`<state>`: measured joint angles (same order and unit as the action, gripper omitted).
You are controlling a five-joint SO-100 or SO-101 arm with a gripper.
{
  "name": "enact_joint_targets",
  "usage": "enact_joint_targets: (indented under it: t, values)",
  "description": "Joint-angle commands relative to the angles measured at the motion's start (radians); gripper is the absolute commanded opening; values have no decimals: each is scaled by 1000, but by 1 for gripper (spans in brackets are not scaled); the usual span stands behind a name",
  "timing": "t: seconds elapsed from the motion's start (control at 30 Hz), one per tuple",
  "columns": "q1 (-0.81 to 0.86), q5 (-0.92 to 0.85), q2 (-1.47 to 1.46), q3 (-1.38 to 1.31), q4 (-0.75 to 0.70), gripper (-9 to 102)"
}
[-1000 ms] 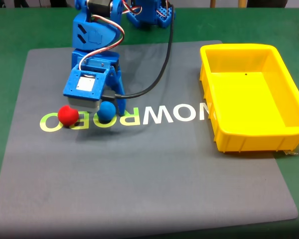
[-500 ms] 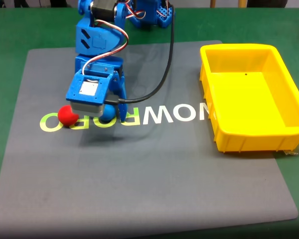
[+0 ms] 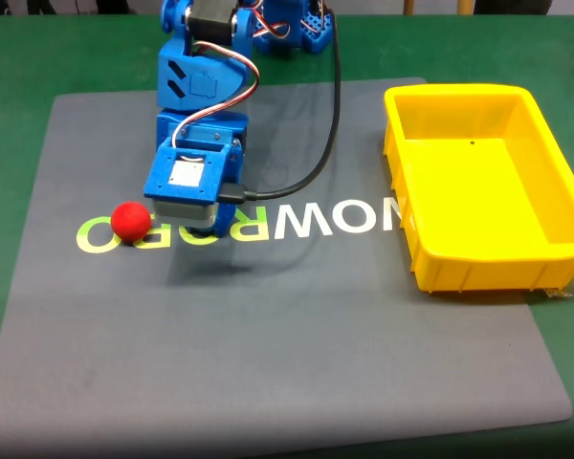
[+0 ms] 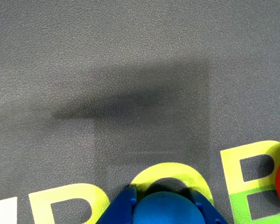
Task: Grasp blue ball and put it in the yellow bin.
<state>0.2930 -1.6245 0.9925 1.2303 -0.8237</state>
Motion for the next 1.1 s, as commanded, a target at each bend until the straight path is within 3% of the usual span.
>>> enact_joint_targets:
  t: [0.0, 0.53, 1.07]
  values:
    - [11, 9, 48, -43, 11, 0]
    - [-86, -5, 382, -55, 14, 0]
    - [-554, 72, 614, -3, -67, 0]
